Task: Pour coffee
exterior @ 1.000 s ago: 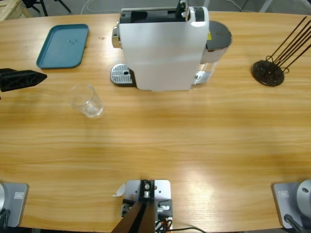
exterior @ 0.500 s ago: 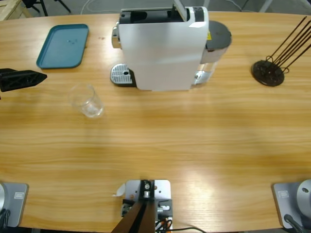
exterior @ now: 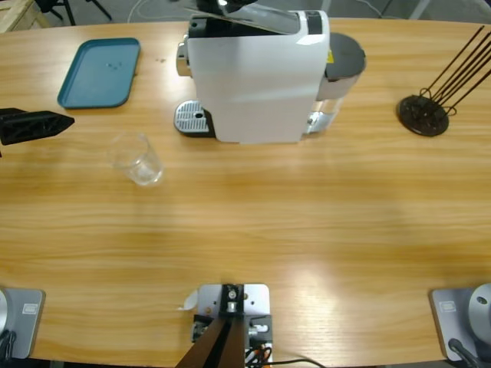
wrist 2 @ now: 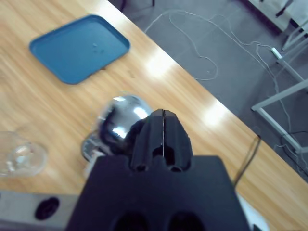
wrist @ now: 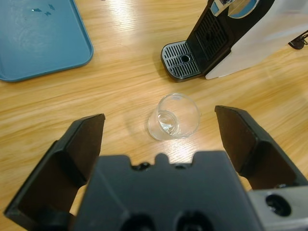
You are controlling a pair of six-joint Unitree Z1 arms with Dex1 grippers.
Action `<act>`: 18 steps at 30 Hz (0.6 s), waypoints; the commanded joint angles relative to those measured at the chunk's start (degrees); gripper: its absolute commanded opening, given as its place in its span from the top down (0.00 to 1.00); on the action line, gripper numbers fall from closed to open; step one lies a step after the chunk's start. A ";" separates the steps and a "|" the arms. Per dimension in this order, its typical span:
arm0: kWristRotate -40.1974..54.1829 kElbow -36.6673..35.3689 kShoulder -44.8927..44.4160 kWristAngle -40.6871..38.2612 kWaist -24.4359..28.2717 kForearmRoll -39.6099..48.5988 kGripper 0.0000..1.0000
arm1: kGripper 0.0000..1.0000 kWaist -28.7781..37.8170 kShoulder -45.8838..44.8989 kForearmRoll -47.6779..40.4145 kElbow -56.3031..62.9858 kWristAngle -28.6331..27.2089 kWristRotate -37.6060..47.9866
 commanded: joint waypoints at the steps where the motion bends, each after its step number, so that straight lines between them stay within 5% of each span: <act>1: 0.51 1.59 1.70 -1.10 0.27 -0.63 0.00 | 1.00 3.43 8.44 -5.13 10.12 2.11 2.88; 18: 0.44 1.13 2.38 -1.24 0.27 0.34 0.00 | 1.00 2.15 4.73 -9.44 15.70 -0.41 3.60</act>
